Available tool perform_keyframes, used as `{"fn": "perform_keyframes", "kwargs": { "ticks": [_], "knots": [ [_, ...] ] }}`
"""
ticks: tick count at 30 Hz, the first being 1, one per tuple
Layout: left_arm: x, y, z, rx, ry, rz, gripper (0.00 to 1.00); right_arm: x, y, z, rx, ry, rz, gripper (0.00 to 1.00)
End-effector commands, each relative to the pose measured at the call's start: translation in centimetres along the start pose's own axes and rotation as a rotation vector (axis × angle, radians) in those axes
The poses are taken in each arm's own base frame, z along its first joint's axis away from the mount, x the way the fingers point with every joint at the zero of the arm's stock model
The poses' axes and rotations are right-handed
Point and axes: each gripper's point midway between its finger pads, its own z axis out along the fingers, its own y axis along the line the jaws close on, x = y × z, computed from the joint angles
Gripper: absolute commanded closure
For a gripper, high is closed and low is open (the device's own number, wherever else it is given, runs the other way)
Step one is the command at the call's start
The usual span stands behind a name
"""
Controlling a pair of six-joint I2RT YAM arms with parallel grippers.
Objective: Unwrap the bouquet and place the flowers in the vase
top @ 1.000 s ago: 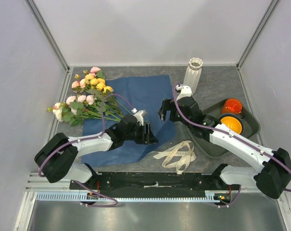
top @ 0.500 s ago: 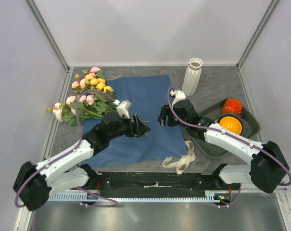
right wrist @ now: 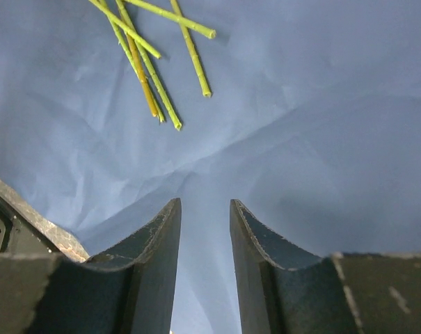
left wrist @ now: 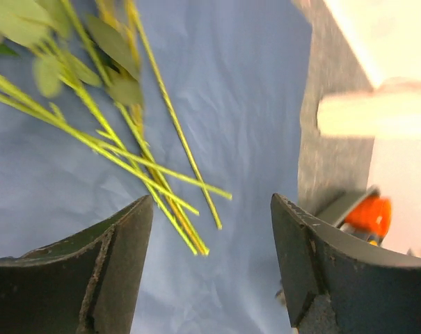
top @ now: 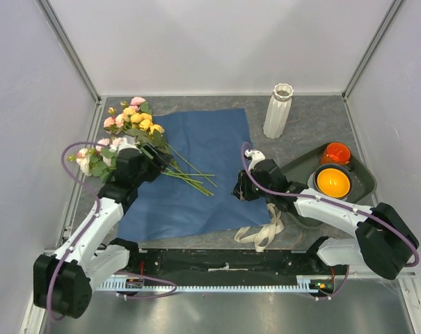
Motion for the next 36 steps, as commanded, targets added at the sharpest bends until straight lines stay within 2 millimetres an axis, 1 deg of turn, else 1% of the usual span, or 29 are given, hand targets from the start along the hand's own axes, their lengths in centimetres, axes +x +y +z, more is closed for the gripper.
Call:
{"fn": "perform_keyframes", "kwargs": {
  "ticks": [1,2,3,4,5,6,7,8,11,13,16,19,20,22,25,28,29,33,34,36],
  "knots": [
    [-4.3,1.4,0.5,0.010,-0.082,-0.237,0.22,-0.9,1.6,0.0,-0.075,-0.034,-0.010,0.58],
    [-4.7,2.0,0.7,0.013,-0.097,-0.267,0.21,-1.2,1.7,0.0,-0.079,-0.039,-0.018,0.59],
    [-5.5,3.2,1.0,-0.006,-0.113,-0.312,0.21,-1.4,1.8,-0.1,-0.083,-0.042,-0.021,0.58],
    [-5.6,3.9,1.2,-0.019,-0.115,-0.369,0.22,-1.5,1.9,-0.1,-0.083,-0.044,-0.027,0.58],
    [-5.7,4.1,1.6,0.010,-0.129,-0.391,0.28,-2.0,2.1,-0.2,-0.087,-0.056,-0.035,0.58],
    [-6.4,5.5,1.9,-0.005,-0.144,-0.438,0.31,-2.2,2.1,-0.3,-0.085,-0.057,-0.038,0.57],
    [-6.1,6.3,2.3,-0.010,-0.144,-0.487,0.33,-2.4,2.2,-0.4,-0.086,-0.062,-0.044,0.57],
    [-6.4,6.4,2.5,0.003,-0.155,-0.505,0.36,-2.9,2.6,-0.7,-0.094,-0.079,-0.050,0.57],
    [-6.6,8.2,3.9,-0.052,-0.164,-0.529,0.42,-3.5,2.6,-1.2,-0.091,-0.102,-0.072,0.57],
    [-6.9,8.9,4.8,-0.076,-0.170,-0.515,0.46,-3.8,2.2,-1.4,-0.071,-0.112,-0.085,0.56],
    [-7.3,9.7,5.6,-0.102,-0.180,-0.497,0.49,-3.8,1.9,-1.7,-0.051,-0.119,-0.100,0.56],
    [-7.2,10.3,6.0,-0.129,-0.186,-0.503,0.55,-3.8,1.4,-1.9,-0.033,-0.125,-0.106,0.56],
    [-7.1,10.8,6.2,-0.148,-0.184,-0.510,0.58,-3.9,1.3,-1.9,-0.025,-0.130,-0.106,0.56],
    [-6.9,11.1,6.3,-0.166,-0.171,-0.513,0.59,-4.2,1.2,-2.0,-0.016,-0.140,-0.108,0.56],
    [-6.6,11.1,6.5,-0.183,-0.145,-0.499,0.56,-4.6,1.4,-2.1,-0.019,-0.154,-0.115,0.56],
    [-6.4,11.8,6.7,-0.220,-0.146,-0.514,0.56,-5.1,1.7,-2.1,-0.024,-0.163,-0.130,0.55],
    [-6.5,12.2,6.7,-0.234,-0.156,-0.519,0.56,-5.2,1.4,-2.2,-0.011,-0.162,-0.138,0.55],
    [-6.8,12.7,7.0,-0.258,-0.166,-0.515,0.57,-5.8,1.2,-2.6,0.011,-0.187,-0.157,0.54],
    [-6.8,12.9,7.1,-0.265,-0.166,-0.517,0.58,-6.0,0.9,-2.8,0.028,-0.201,-0.156,0.54],
    [-6.8,13.0,7.1,-0.272,-0.165,-0.523,0.58,-6.1,0.8,-3.0,0.033,-0.208,-0.161,0.54]
  ]
}}
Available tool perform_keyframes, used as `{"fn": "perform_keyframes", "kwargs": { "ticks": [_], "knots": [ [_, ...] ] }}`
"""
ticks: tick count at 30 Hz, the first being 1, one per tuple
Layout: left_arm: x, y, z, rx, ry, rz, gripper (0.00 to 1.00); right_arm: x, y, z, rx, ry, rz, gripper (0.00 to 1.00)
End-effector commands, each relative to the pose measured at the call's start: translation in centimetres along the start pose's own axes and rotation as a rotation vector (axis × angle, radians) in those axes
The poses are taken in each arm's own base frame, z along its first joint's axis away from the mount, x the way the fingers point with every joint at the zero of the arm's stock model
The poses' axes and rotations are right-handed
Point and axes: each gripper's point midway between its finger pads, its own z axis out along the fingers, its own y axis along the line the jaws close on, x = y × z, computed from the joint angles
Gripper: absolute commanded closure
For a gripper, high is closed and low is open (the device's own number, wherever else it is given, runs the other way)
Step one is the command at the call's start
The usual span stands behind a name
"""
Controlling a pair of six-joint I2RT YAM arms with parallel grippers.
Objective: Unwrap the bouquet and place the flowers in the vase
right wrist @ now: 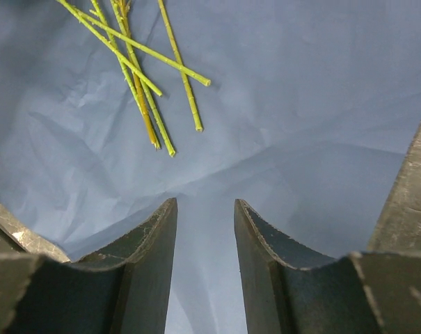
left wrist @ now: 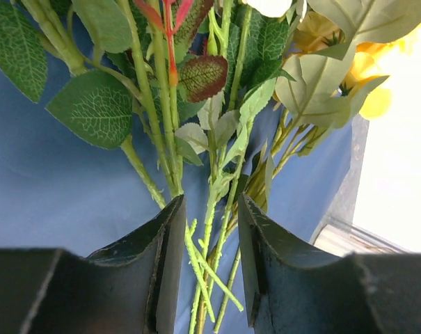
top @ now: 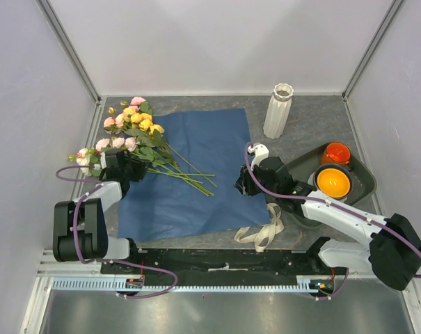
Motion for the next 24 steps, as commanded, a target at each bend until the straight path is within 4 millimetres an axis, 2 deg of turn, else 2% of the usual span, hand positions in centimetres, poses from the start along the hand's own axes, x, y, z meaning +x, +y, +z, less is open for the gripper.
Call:
{"fn": "perform_keyframes", "kwargs": {
  "ticks": [1,14,24],
  "knots": [
    [-1.5,-0.9,0.5,-0.006,-0.054,-0.022,0.58,-3.1,0.3,-0.9,0.013,-0.098,-0.033,0.54],
    [-1.7,0.0,1.9,-0.078,-0.054,-0.053,0.60,-2.8,0.2,-0.5,0.014,-0.080,-0.043,0.54],
    [-1.5,0.3,1.6,-0.083,-0.047,-0.051,0.61,-2.4,0.4,-0.2,0.006,-0.066,-0.037,0.53]
  ]
}}
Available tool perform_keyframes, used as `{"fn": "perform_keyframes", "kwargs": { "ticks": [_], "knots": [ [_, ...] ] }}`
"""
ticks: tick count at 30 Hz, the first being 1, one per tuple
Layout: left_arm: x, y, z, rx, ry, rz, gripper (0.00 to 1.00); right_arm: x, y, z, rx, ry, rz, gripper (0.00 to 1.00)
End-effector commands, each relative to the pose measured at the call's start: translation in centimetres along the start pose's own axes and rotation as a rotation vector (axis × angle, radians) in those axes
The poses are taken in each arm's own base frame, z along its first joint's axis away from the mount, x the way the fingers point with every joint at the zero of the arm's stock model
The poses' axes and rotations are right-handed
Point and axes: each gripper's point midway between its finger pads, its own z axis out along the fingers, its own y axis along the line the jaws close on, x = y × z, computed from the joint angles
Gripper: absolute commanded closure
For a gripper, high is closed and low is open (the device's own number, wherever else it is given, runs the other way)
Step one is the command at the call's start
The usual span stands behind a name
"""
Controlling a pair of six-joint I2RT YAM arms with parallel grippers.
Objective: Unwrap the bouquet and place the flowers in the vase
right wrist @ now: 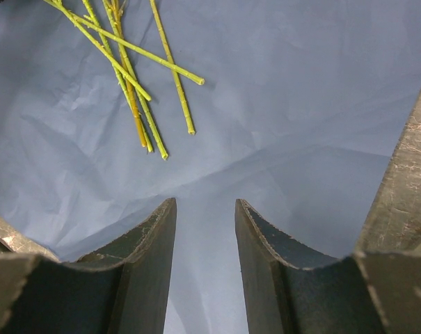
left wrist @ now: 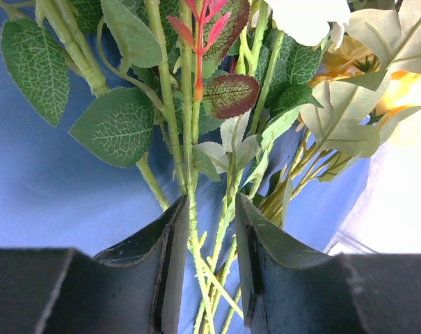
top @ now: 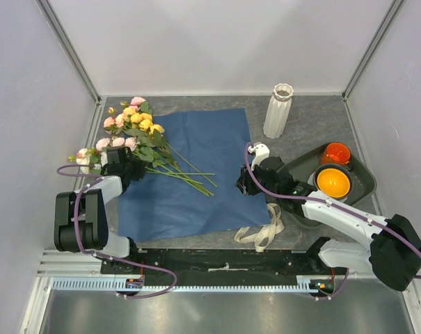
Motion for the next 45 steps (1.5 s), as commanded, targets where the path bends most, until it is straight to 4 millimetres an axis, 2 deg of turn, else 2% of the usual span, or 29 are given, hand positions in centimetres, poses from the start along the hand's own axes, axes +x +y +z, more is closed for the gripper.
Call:
{"fn": "perform_keyframes", "kwargs": {
  "ticks": [1,12,17,22,25,31,36,37,41,43,44,45],
  "knots": [
    [-1.0,-0.7,0.0,0.003,-0.036,-0.037,0.61,-2.0,0.7,0.1,-0.014,-0.046,-0.012,0.53],
    [-0.7,0.2,0.0,0.008,-0.039,-0.015,0.61,-1.4,0.5,0.1,-0.012,-0.035,-0.007,0.53],
    [-0.6,0.8,-0.4,0.009,-0.052,0.005,0.52,-1.4,0.5,0.1,-0.009,-0.036,-0.006,0.53],
    [-0.9,0.9,-0.6,0.020,-0.069,0.022,0.52,-1.2,0.6,0.3,-0.017,-0.030,0.000,0.53],
    [-1.2,0.1,-0.5,0.041,-0.077,0.030,0.57,-1.2,0.6,0.3,-0.016,-0.032,-0.001,0.53],
    [-1.6,0.4,0.5,0.020,-0.098,0.019,0.61,-1.4,0.7,0.1,-0.022,-0.040,0.004,0.53],
    [-1.7,-0.7,0.7,0.052,-0.091,0.014,0.73,-1.2,0.6,0.1,-0.018,-0.033,0.002,0.53],
    [-1.9,-1.3,0.3,0.070,-0.097,0.023,0.75,-1.2,0.6,0.1,-0.017,-0.032,0.002,0.53],
    [-2.6,-3.4,-1.4,0.138,-0.126,0.056,0.95,-1.5,0.8,-0.1,-0.023,-0.041,0.007,0.53],
    [-2.9,-3.7,-2.4,0.158,-0.156,0.066,0.98,-1.8,0.9,-0.2,-0.025,-0.047,0.016,0.53],
    [-3.6,-4.7,-3.8,0.199,-0.196,0.066,0.98,-1.8,0.9,-0.2,-0.024,-0.049,0.017,0.53],
    [-3.6,-4.7,-4.3,0.212,-0.208,0.073,0.98,-1.8,1.0,-0.2,-0.026,-0.048,0.020,0.53]
  ]
}}
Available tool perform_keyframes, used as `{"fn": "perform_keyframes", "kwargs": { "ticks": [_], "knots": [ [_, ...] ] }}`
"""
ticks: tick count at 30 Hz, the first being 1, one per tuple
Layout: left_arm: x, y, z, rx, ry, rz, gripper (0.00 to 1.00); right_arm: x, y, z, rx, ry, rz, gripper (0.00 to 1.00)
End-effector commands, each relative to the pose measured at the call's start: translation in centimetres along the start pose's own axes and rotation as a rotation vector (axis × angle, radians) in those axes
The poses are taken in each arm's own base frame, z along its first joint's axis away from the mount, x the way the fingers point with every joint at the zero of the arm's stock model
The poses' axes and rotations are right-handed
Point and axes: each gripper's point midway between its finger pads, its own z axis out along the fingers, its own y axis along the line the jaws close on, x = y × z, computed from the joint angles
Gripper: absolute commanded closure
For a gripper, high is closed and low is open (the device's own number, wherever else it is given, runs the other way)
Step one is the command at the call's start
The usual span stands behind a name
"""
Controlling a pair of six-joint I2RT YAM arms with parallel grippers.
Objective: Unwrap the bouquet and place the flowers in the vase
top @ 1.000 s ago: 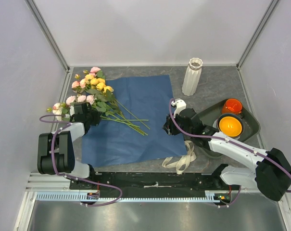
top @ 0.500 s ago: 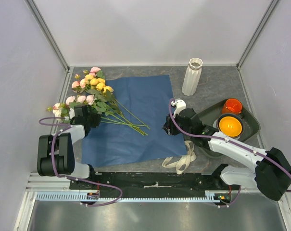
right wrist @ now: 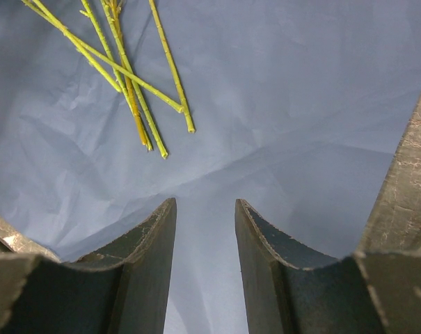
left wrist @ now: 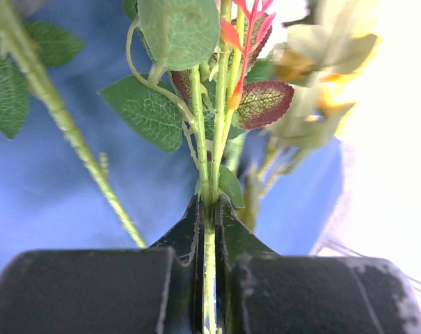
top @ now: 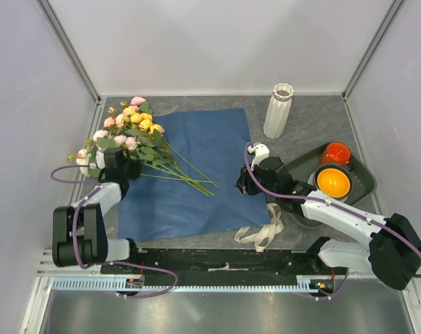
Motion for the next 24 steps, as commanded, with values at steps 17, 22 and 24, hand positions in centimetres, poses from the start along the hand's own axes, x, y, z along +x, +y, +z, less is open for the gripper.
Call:
{"fn": "perform_keyframes", "kwargs": {
  "ticks": [17,22,24],
  "knots": [
    [7.3,-14.7,-21.6,1.079,0.138,0.668,0.98,-4.8,7.0,-2.2,-0.307,-0.020,-0.014,0.38],
    [13.1,-14.3,-26.7,1.295,0.291,0.837,0.98,-7.4,10.8,-4.0,-0.490,-0.047,-0.024,0.29],
    [14.7,-14.2,-27.7,1.335,0.337,0.879,0.98,-8.9,11.9,-4.8,-0.528,-0.072,-0.015,0.29]
  ]
}}
